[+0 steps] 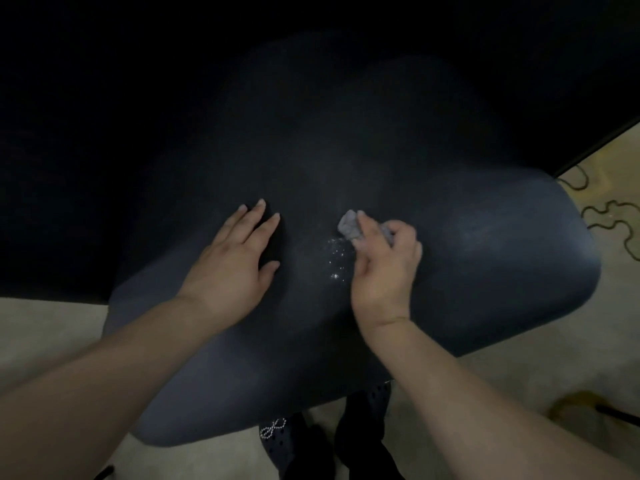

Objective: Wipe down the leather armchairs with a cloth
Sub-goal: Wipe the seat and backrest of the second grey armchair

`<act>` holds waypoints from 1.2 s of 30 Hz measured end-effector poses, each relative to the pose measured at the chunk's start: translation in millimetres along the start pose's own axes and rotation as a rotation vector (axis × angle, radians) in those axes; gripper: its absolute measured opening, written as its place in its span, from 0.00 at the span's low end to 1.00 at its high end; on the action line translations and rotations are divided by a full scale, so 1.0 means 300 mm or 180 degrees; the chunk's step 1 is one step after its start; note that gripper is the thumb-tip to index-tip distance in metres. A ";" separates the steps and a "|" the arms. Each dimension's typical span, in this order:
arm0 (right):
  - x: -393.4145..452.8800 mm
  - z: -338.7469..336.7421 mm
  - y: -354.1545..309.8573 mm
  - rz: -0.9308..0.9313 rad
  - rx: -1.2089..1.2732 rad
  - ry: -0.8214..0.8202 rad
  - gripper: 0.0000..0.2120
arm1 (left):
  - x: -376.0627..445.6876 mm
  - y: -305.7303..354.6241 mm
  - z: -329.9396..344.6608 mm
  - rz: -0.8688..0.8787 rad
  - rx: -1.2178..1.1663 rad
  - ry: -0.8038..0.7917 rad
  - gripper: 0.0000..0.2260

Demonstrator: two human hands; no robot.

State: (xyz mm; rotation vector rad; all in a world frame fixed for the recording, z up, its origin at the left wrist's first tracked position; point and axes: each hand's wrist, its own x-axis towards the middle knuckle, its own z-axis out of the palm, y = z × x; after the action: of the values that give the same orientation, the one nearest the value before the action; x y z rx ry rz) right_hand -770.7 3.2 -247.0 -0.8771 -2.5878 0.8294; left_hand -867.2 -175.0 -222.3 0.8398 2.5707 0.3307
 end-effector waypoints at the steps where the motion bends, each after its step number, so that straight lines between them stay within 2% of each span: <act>1: -0.017 0.021 -0.027 -0.0017 0.0018 -0.0103 0.20 | -0.005 -0.002 0.001 0.0014 -0.0001 -0.0002 0.31; 8: -0.044 0.057 -0.127 -0.0521 0.0450 -0.0528 0.19 | -0.040 -0.024 0.001 0.0015 -0.0019 0.0019 0.30; 10: 0.002 0.013 -0.074 -0.0447 0.0525 -0.0304 0.16 | -0.060 -0.034 0.005 -0.0034 -0.0055 0.0098 0.30; 12: 0.056 -0.030 0.004 -0.0117 0.0289 0.0145 0.17 | -0.083 -0.050 0.012 -0.0122 -0.0078 0.0167 0.31; 14: 0.058 -0.044 0.036 0.0155 0.0028 0.0257 0.18 | -0.108 -0.069 0.017 -0.0204 -0.0071 0.0184 0.32; 17: -0.030 0.011 -0.026 -0.0085 -0.0036 0.0060 0.19 | -0.142 -0.094 0.019 -0.0229 -0.0049 0.0139 0.33; 24: -0.169 0.143 -0.239 -0.0234 0.0581 -0.0305 0.20 | -0.190 -0.125 0.008 -0.0212 -0.0070 0.0101 0.32; 27: -0.097 0.113 -0.192 -0.0129 0.0628 0.0081 0.21 | -0.205 -0.144 0.004 -0.0288 -0.0147 0.0189 0.32; 30: -0.015 0.074 -0.111 0.0256 0.0383 0.0358 0.19 | -0.220 -0.168 0.013 -0.0386 -0.0207 0.0221 0.32; 32: -0.017 0.091 -0.117 0.0267 0.0259 0.0192 0.18 | -0.233 -0.181 0.021 -0.0441 -0.0244 0.0216 0.33; 36: -0.164 0.190 -0.282 -0.0640 0.0387 -0.0607 0.19 | -0.263 -0.191 0.027 -0.0475 -0.0217 0.0183 0.36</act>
State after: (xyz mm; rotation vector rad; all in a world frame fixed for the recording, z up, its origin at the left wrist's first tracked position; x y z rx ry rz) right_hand -796.4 -107.1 -245.3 -0.5157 -2.6953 1.0421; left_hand -834.7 -267.2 -224.6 0.6186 2.6404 0.3998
